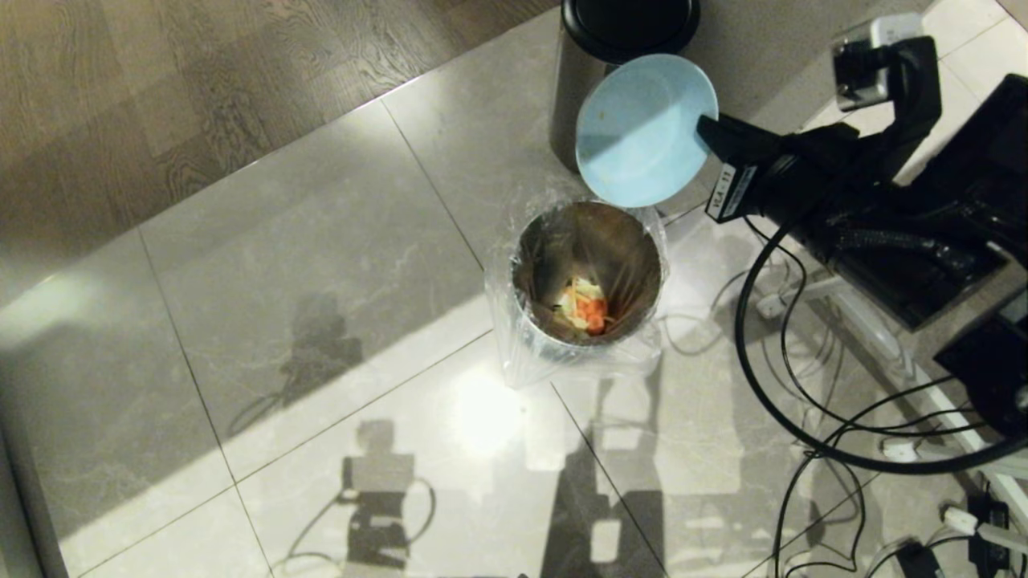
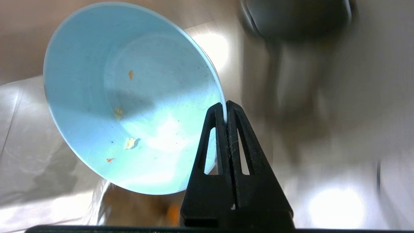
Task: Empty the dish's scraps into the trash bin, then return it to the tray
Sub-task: Put the bowl back to the table
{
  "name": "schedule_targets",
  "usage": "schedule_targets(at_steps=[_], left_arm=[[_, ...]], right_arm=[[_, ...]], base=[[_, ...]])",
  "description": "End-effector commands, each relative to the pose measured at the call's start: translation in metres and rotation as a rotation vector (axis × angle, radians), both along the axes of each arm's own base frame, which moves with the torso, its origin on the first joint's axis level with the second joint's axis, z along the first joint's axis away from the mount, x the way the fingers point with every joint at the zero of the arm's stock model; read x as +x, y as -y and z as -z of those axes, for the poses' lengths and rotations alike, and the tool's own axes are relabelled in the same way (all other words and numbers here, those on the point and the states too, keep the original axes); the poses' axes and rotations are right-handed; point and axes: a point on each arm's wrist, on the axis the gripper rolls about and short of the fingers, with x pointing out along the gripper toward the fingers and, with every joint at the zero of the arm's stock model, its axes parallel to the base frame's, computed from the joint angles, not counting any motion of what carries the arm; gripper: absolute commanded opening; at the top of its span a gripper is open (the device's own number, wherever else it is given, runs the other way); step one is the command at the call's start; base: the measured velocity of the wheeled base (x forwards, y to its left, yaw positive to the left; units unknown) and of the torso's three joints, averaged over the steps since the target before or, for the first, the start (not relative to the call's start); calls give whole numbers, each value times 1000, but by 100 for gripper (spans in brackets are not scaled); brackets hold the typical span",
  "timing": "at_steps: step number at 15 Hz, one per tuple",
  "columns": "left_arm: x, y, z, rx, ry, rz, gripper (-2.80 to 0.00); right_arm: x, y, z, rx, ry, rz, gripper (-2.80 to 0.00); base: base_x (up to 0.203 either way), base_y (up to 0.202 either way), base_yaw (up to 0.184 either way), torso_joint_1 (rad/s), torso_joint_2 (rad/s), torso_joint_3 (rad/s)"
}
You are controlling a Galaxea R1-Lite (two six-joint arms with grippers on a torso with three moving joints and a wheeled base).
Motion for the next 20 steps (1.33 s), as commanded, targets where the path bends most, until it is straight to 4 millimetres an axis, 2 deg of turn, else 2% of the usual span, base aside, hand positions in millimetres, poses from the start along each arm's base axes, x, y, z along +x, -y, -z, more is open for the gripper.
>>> schedule_targets(at_steps=[1,4,6,9,13,20], left_arm=[[0,0,0,-1,0,0,-280],[0,0,0,0,0,0,-280],[0,0,0,-1,0,0,-280],[0,0,0,-1,0,0,-280],[0,0,0,0,0,-1,-280],[0,0,0,-1,0,0,-280]], right_arm=[[-9,8,-1,104,-151,8,-280],[-31,23,3,207,-340,-10,-280],[-52,38,16,237,-430,-7,-280],[-85,57,30,287,-500,-18,-280],[-111,73,53,295,-540,-13,-280],[-159,112,121,263,-618,85,-280]], base=[[0,0,0,0,0,0],[0,0,0,0,0,0],[0,0,0,0,0,0],[0,0,0,0,0,0],[0,0,0,0,0,0],[0,0,0,0,0,0]])
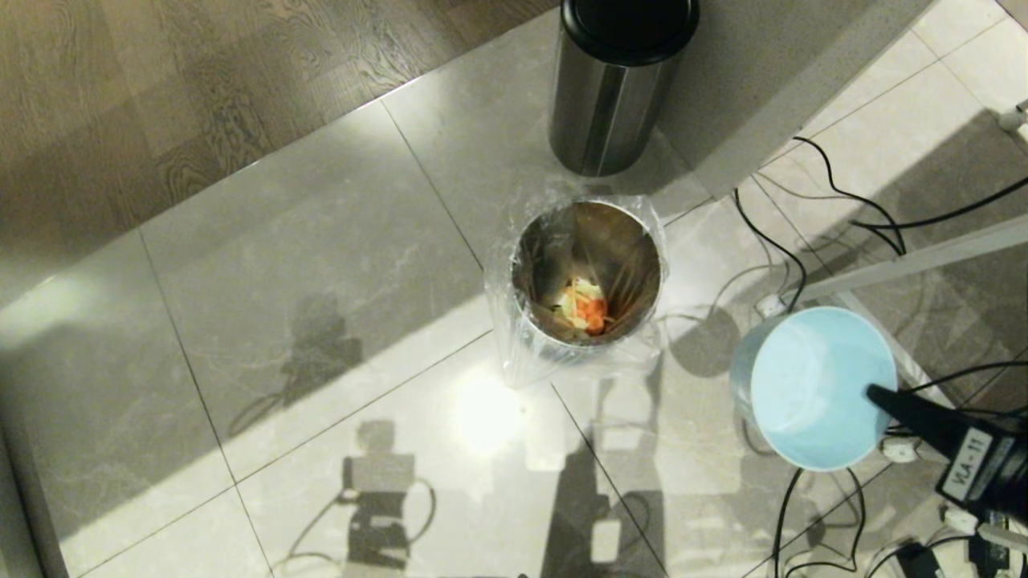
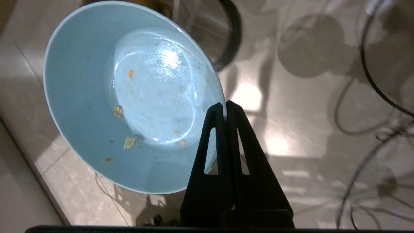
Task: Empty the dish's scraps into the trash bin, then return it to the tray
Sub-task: Put the bowl back to the table
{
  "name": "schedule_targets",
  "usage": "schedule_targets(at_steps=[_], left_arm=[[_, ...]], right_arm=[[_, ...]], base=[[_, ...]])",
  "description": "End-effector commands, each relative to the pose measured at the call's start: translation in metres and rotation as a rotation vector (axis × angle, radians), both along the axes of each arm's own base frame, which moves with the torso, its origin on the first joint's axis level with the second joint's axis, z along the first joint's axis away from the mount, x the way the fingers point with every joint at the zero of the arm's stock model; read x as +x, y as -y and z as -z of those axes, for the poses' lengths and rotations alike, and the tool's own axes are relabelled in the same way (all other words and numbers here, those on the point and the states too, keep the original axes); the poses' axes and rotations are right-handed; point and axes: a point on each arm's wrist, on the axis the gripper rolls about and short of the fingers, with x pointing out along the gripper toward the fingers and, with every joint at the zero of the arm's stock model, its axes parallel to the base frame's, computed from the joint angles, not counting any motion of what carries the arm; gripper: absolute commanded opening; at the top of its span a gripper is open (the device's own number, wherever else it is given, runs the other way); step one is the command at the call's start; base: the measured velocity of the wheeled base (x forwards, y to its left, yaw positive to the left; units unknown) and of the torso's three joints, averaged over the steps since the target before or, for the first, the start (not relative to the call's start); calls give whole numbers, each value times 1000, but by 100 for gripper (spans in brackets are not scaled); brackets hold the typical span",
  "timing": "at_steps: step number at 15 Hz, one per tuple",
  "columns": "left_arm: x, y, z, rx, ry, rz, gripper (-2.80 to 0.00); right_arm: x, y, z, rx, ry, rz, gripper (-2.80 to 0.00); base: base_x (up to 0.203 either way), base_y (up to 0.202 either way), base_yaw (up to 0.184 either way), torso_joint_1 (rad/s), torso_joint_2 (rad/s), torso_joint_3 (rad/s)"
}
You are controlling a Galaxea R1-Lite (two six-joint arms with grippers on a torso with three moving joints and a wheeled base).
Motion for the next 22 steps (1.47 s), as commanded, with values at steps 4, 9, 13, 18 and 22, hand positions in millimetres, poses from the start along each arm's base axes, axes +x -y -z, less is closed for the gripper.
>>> schedule_targets(at_steps=[4,9,13,18,22], left_arm=[[0,0,0,0,0,0,-280],[0,0,0,0,0,0,-280],[0,0,0,0,0,0,-280],[0,0,0,-1,0,0,-280],[0,0,0,-2,0,0,-280]], right_arm=[[-48,32,50,-35,53,35,-280],[-66,45,61,-110,33,152,-280],[-94,51,88,-273,-72,253,-280],[-119,51,96,-295,107,289,-280],[-131,51,99,-259,245,298,-280]], base=[[0,0,0,0,0,0],[0,0,0,0,0,0],[0,0,0,0,0,0],[0,0,0,0,0,0],[0,0,0,0,0,0]])
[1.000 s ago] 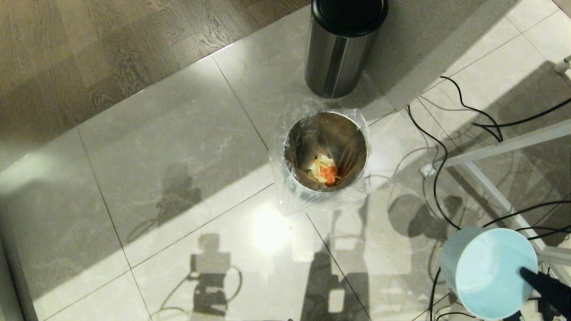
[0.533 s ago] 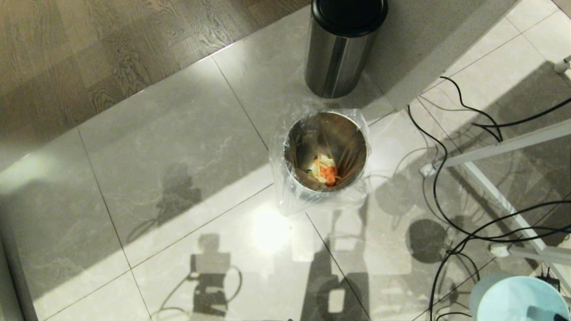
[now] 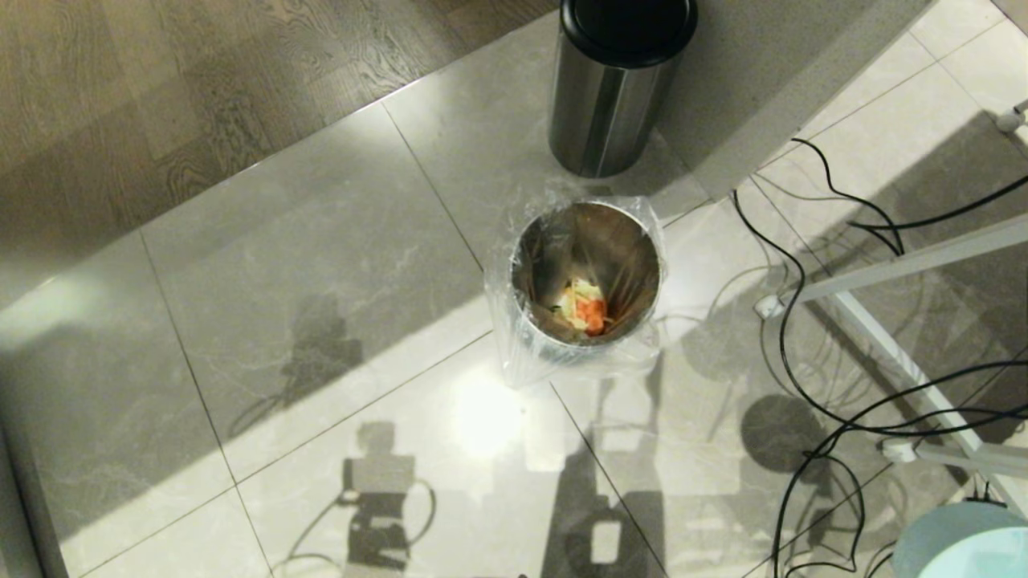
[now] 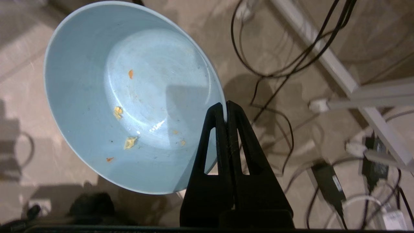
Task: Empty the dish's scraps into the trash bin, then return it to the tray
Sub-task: Put the bowl back to the table
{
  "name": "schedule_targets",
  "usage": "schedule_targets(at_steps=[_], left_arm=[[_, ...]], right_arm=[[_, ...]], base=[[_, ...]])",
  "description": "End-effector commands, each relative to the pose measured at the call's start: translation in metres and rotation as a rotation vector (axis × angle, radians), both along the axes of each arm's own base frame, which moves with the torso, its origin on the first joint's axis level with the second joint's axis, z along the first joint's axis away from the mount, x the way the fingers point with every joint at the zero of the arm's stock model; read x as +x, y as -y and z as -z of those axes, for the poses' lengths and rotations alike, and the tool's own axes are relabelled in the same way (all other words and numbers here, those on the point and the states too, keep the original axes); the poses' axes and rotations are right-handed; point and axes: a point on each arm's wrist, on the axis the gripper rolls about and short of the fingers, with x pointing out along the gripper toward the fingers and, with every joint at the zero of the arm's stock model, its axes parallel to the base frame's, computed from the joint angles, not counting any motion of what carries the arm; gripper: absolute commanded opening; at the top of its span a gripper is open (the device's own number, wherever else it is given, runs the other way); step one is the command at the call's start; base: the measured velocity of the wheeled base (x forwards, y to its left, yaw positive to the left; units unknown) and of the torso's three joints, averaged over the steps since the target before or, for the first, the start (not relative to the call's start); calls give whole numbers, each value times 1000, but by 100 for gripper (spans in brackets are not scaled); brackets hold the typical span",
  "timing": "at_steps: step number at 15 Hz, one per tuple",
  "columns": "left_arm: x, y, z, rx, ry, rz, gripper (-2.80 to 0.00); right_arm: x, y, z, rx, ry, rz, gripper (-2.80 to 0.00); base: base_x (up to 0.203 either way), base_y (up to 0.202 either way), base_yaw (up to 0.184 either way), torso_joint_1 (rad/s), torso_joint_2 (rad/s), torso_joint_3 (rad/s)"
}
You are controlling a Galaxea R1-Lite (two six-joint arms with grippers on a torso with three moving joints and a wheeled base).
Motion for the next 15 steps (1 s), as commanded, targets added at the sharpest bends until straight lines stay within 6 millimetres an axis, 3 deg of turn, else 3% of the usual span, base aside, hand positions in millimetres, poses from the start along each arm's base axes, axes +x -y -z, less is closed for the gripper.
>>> schedule_targets(at_steps=[1,15], left_arm=[[0,0,0,-1,-1,0,-280],[0,0,0,-1,-1,0,-280]], right_arm=[[-7,0,1,21,87,-2,-280],[-7,0,1,22,87,-2,-280]], base=[[0,0,0,0,0,0],[0,0,0,0,0,0]])
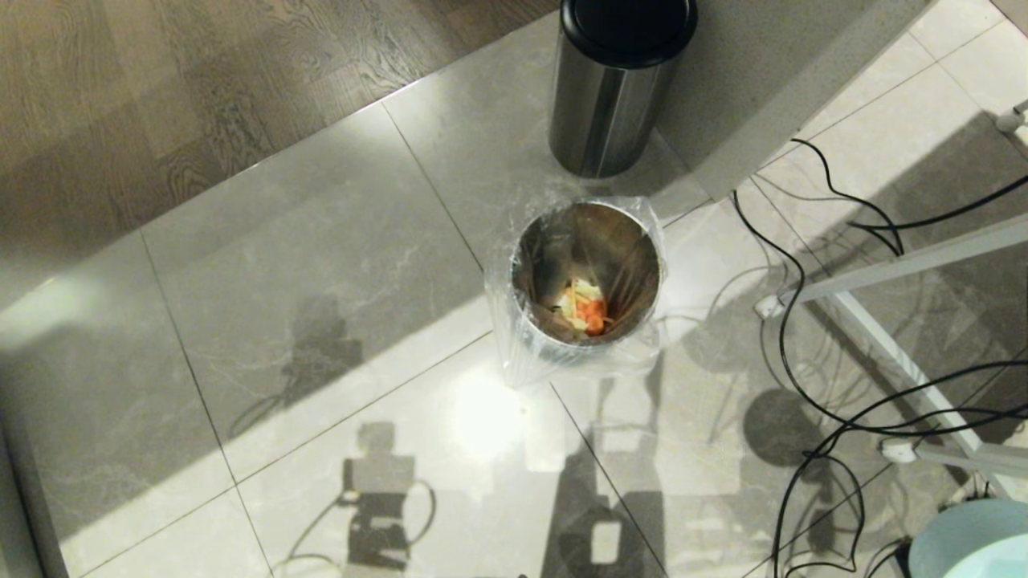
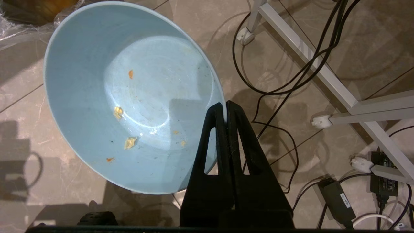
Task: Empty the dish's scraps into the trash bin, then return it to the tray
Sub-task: Put the bowl back to the table
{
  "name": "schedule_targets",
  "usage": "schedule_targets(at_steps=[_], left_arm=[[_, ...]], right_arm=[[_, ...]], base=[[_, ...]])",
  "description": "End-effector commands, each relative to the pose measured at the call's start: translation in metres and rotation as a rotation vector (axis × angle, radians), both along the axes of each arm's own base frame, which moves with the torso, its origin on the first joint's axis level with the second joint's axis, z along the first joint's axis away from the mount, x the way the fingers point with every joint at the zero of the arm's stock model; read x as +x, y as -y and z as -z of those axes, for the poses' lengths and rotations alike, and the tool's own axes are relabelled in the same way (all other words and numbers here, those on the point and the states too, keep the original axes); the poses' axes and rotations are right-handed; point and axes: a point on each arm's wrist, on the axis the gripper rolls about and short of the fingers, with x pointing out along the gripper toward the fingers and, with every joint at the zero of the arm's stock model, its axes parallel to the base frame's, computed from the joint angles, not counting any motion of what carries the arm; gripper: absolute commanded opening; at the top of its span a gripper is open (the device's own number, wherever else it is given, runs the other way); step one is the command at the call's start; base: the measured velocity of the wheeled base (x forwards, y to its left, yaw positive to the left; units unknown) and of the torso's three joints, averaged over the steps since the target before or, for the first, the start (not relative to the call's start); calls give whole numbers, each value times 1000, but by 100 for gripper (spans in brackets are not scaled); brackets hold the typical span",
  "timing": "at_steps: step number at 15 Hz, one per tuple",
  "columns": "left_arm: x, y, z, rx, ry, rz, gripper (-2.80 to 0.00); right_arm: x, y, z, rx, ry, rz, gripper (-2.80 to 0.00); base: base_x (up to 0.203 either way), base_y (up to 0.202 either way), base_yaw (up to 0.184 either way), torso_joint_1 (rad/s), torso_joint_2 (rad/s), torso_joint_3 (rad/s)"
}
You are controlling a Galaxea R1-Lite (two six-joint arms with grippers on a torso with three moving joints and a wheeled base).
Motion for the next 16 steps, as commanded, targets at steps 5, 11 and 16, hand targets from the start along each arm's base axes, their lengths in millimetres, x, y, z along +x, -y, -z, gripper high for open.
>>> schedule_targets(at_steps=[5,11,16], left_arm=[[0,0,0,0,0,-2,-280],[0,0,0,-1,0,0,-280],[0,0,0,-1,0,0,-280]], right_arm=[[0,0,0,1,-3,1,-280],[0,0,0,0,-3,0,-280],[0,0,0,1,-3,1,-280]], base=[[0,0,0,0,0,0],[0,0,0,0,0,0],[0,0,0,0,0,0]])
